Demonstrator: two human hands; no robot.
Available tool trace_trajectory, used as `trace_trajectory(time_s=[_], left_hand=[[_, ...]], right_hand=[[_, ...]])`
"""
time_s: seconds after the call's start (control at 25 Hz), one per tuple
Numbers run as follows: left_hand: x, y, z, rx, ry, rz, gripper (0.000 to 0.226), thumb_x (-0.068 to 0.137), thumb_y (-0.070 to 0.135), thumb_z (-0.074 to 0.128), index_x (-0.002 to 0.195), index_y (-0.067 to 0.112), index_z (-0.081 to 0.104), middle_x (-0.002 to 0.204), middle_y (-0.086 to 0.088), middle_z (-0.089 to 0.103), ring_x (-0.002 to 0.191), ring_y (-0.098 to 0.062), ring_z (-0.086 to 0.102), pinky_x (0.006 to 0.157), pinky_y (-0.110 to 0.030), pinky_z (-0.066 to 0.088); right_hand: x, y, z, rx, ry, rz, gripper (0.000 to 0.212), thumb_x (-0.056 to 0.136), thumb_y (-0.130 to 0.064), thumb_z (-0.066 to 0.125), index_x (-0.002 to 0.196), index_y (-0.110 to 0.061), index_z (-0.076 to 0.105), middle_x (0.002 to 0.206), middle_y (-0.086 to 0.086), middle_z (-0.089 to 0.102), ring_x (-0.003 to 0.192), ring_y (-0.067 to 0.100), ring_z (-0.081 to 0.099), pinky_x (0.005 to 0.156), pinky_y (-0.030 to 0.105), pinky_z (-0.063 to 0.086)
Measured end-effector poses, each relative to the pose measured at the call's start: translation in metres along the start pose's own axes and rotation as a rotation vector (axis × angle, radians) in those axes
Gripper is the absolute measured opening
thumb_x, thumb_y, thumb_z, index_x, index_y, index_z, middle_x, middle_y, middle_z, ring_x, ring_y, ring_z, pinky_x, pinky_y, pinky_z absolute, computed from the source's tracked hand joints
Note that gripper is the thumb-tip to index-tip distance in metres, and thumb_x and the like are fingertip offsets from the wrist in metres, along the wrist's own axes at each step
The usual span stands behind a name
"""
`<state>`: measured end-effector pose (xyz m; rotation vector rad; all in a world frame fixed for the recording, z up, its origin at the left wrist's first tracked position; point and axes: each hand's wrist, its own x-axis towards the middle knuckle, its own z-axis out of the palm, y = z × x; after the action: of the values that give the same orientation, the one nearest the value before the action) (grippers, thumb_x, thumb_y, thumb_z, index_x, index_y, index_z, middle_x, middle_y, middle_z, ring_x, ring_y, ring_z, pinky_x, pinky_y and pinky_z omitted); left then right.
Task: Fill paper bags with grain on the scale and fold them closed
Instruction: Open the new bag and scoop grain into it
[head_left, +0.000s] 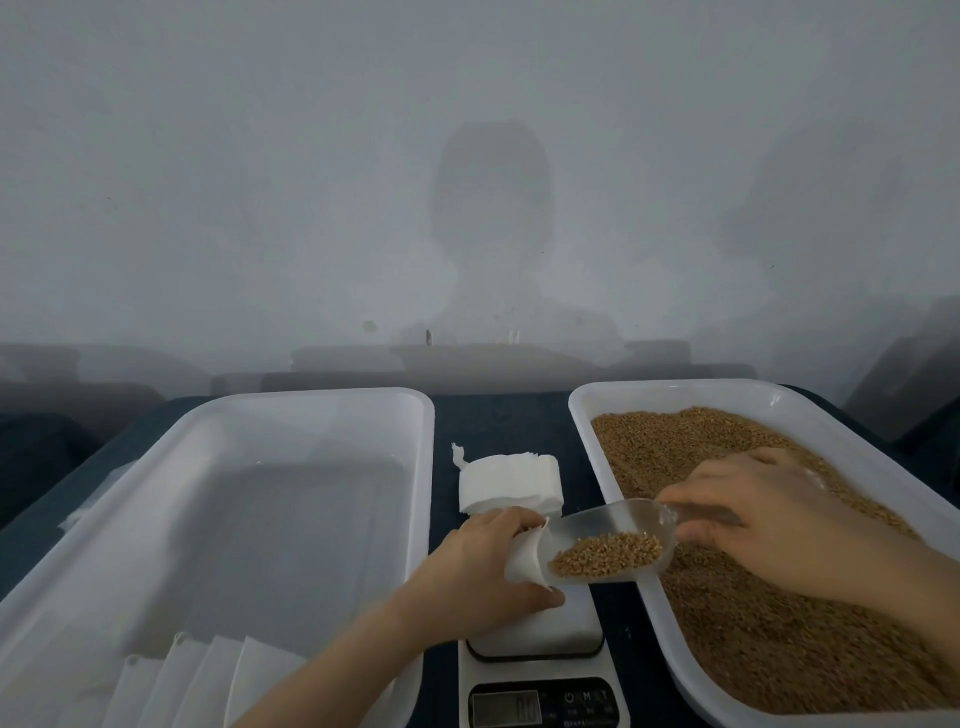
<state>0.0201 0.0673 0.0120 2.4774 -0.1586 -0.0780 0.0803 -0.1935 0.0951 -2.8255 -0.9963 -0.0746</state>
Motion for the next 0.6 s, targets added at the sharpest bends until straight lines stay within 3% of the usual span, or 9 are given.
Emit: trace_trajectory(time_s=[0.36, 0.6], left_hand=[[-0.002, 0.002, 0.001, 0.020, -0.029, -0.023, 0.079, 0.071, 0.066, 0.066, 0.136, 0.039, 0.032, 0.135, 0.018, 0.039, 0.118, -0.007, 0.041, 0.103, -0.032, 0.039], [0.001, 0.012, -0.003, 0.030, -0.056, 0.004, 0.060, 0.073, 0.064, 0.065, 0.123, 0.037, 0.046, 0.116, 0.016, 0.052, 0.104, -0.008, 0.051, 0.097, -0.036, 0.044]], right_hand=[[0.003, -0.011, -0.006, -0.102, 0.022, 0.001, 0.032, 0.088, -0.060, 0.038, 0.116, -0.052, 0.051, 0.091, -0.031, 0.052, 0.097, -0.009, 0.042, 0.106, 0.029, 0.019], [0.005, -0.018, -0.017, -0.155, 0.035, -0.039, 0.032, 0.089, -0.059, 0.040, 0.111, -0.043, 0.058, 0.086, -0.026, 0.051, 0.089, -0.009, 0.039, 0.100, 0.026, 0.013]])
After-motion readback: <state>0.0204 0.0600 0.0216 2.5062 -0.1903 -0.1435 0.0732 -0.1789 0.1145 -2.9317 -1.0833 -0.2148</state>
